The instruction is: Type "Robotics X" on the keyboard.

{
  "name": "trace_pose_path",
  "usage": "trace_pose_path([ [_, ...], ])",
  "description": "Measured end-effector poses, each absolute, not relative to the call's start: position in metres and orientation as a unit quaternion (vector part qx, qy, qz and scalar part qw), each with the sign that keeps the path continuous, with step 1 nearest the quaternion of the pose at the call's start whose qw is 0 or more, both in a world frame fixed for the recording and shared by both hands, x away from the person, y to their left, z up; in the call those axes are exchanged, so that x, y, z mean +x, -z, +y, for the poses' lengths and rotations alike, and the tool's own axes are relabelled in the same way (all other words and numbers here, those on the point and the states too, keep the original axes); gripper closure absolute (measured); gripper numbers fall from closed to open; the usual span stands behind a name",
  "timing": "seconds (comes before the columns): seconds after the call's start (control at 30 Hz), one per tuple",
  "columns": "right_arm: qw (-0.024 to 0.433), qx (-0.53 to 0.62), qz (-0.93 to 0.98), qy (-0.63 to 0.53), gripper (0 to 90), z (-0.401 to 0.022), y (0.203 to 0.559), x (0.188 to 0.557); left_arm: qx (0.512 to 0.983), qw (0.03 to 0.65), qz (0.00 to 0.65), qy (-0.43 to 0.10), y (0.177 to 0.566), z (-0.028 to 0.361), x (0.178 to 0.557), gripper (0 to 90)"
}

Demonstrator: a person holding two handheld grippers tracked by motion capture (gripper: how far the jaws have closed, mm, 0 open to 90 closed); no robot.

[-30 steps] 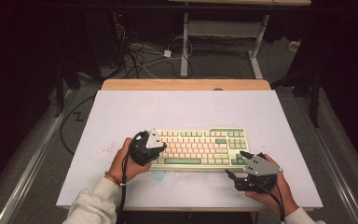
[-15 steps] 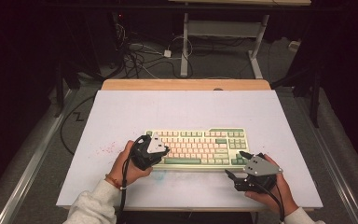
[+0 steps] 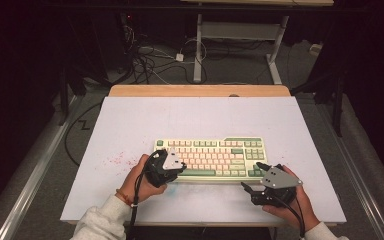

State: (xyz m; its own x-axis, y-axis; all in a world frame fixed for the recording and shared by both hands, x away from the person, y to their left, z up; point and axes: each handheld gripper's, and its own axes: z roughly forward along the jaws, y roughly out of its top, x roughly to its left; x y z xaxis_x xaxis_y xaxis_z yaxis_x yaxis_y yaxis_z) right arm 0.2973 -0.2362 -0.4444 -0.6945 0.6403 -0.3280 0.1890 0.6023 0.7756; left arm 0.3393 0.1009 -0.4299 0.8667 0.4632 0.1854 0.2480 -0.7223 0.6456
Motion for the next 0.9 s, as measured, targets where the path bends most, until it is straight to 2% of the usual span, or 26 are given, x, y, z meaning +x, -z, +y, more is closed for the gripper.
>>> trace_pose_path([
  [0.4,0.303,0.246,0.843,-0.37,23.1,-0.236,0.445,0.297,0.909,0.317,0.199,-0.184,0.434,0.096,0.337,82.6],
  [0.6,0.301,0.244,0.847,-0.364,23.1,-0.236,0.446,0.298,0.923,0.28,0.195,-0.176,0.452,0.089,0.341,83.3],
  [0.9,0.302,0.245,0.846,-0.364,23.1,-0.237,0.446,0.298,0.912,0.307,0.199,-0.186,0.438,0.094,0.339,82.6],
])
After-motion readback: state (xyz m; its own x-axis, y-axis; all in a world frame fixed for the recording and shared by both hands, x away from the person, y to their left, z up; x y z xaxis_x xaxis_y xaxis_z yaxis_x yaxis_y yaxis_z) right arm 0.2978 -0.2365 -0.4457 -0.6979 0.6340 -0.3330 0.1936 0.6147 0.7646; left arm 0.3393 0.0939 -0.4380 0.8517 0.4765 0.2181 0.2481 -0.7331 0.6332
